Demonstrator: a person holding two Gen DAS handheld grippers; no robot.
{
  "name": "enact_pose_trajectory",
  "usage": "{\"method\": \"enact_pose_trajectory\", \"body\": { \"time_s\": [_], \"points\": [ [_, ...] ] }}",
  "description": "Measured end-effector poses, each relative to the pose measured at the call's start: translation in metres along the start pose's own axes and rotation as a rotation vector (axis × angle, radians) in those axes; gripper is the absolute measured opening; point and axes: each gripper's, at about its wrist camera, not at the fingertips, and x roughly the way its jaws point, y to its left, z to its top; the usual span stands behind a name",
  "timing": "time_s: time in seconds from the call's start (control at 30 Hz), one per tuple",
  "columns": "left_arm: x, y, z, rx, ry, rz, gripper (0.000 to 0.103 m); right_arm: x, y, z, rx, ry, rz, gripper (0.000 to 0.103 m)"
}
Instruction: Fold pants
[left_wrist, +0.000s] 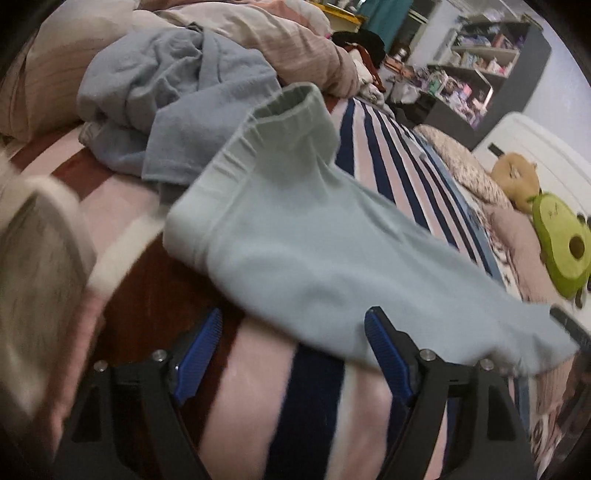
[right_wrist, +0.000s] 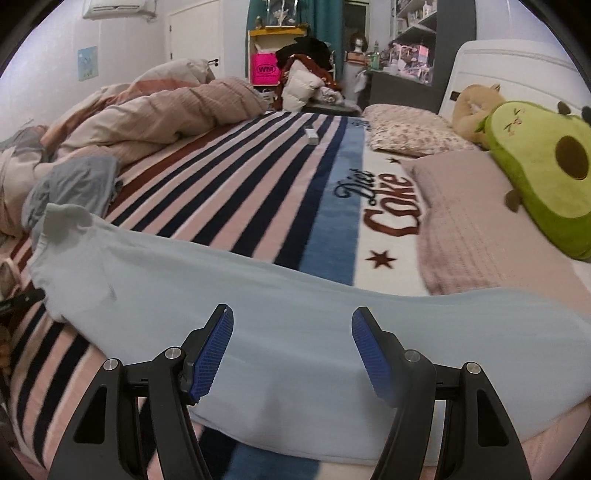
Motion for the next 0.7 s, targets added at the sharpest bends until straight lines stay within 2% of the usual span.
{"method": "enact_pose_trajectory", "body": {
  "time_s": [0.17, 0.2, 0.23, 0.27, 0.3, 0.33, 0.43, 0.53, 0.63, 0.7],
  "points": [
    [0.023, 0.008, 0.029, -0.055, -0.022, 0.019, 0.073, 0.001, 0.002, -0.002, 0.011, 0.008, 0.007, 0.063],
    [0.026, 0.01, 0.034, -0.065, -0.033, 0.029, 0.062, 0.001, 0.002, -0.003, 0.015, 0.01, 0.009, 0.063],
    [0.027, 0.011, 0.039, -0.072, -0.044, 0.041, 0.043, 0.0, 0.001, -0.004, 0.023, 0.011, 0.013, 0.063],
    [0.028, 0.012, 0.042, -0.082, -0.061, 0.045, 0.031, 0.0, 0.0, -0.005, 0.028, 0.011, 0.013, 0.063],
    [0.026, 0.015, 0.045, -0.095, -0.077, 0.02, 0.013, 0.0, 0.0, -0.006, 0.035, 0.011, 0.013, 0.063],
    [0.023, 0.016, 0.046, -0.099, -0.093, -0.008, 0.011, 0.0, -0.002, -0.007, 0.041, 0.012, 0.014, 0.063],
    [-0.001, 0.011, 0.048, -0.053, -0.197, 0.022, 0.007, -0.001, -0.005, -0.009, 0.059, 0.019, 0.017, 0.063],
    [-0.027, 0.013, 0.061, -0.066, -0.27, 0.009, 0.007, -0.004, -0.008, -0.009, 0.069, 0.019, 0.014, 0.063],
    [-0.06, 0.013, 0.077, -0.036, -0.369, 0.106, 0.007, -0.006, -0.008, -0.011, 0.072, 0.032, 0.035, 0.063],
    [-0.083, 0.026, 0.085, -0.062, -0.419, 0.171, 0.007, -0.007, -0.004, -0.014, 0.065, 0.048, 0.06, 0.063]
  ]
}}
